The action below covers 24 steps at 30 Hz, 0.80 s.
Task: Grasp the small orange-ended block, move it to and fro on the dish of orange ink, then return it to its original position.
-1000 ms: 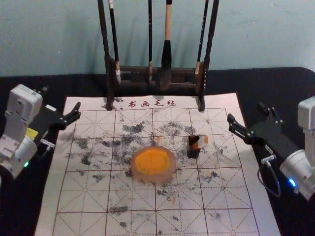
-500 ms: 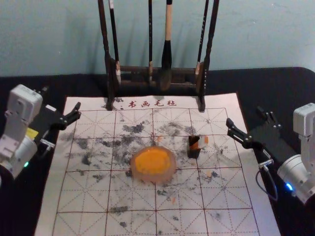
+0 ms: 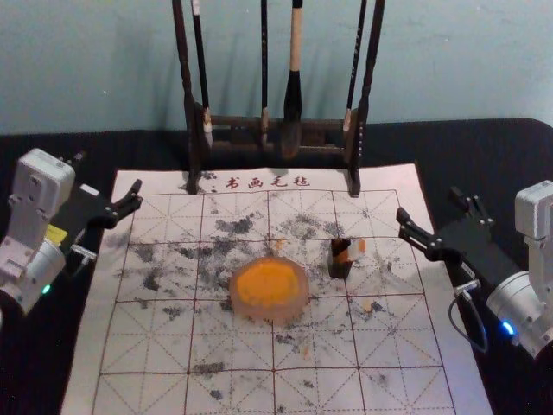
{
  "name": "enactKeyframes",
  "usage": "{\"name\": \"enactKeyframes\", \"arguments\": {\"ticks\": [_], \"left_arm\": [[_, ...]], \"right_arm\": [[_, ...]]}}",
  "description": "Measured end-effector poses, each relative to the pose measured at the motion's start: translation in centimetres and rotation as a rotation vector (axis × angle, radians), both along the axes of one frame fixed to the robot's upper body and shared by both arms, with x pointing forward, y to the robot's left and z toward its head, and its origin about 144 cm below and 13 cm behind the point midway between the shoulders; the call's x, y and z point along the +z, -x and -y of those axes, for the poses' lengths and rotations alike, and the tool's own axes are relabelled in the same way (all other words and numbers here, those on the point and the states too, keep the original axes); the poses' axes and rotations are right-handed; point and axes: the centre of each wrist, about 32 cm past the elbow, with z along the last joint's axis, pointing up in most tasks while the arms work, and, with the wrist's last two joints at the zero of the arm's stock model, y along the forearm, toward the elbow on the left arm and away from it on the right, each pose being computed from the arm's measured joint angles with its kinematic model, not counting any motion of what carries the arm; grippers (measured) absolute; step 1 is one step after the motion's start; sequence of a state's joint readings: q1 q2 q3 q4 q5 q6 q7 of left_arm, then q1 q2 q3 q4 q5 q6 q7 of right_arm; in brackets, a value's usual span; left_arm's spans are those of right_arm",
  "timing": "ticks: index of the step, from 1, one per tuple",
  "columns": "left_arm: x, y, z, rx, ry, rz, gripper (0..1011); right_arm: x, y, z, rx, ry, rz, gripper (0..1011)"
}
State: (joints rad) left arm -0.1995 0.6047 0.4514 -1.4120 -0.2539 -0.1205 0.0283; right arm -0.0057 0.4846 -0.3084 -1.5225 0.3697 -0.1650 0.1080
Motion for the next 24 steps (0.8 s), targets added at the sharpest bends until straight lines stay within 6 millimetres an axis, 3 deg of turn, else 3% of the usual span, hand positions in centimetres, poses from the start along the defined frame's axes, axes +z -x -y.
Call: {"name": "enactKeyframes", "arguments": {"ticks": [24], "left_arm": [[0.0, 0.0, 0.0, 0.0, 0.0, 0.0, 1001]], "right_arm": [[0.05, 0.0, 0.02, 0.001, -0.001, -0.001, 1000]]}}
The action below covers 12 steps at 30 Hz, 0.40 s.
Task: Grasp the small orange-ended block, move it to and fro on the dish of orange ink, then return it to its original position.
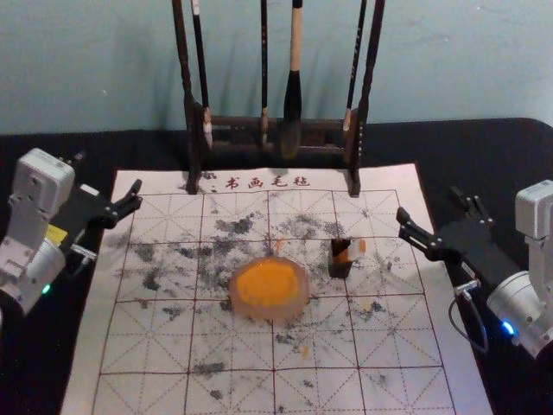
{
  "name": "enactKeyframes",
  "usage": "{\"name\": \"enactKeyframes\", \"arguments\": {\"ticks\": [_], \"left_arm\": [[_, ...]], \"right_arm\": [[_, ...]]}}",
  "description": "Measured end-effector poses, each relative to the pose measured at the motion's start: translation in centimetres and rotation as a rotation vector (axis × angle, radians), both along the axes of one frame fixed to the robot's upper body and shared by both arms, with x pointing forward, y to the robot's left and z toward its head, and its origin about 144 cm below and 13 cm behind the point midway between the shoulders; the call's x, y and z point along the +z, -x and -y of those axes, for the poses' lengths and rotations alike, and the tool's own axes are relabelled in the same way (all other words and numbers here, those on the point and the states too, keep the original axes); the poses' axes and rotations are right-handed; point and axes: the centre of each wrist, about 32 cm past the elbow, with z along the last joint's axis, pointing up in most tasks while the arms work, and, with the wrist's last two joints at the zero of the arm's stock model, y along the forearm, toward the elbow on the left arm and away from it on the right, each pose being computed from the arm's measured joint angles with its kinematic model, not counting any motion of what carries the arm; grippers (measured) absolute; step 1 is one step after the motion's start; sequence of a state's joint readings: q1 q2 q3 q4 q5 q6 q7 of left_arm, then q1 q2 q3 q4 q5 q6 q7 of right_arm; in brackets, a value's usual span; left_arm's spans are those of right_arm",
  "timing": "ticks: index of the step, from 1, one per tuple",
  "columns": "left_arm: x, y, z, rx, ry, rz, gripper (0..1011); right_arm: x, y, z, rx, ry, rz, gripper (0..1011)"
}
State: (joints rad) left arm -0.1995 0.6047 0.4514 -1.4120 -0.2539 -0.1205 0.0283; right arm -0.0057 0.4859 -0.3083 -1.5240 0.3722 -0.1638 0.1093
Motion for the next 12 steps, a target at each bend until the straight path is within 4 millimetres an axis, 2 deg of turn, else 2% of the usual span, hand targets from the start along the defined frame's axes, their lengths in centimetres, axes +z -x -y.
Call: {"name": "enactKeyframes", "arguments": {"ticks": [12], "left_arm": [[0.0, 0.0, 0.0, 0.0, 0.0, 0.0, 1001]], "right_arm": [[0.0, 0.0, 0.0, 0.0, 0.0, 0.0, 1000]]}}
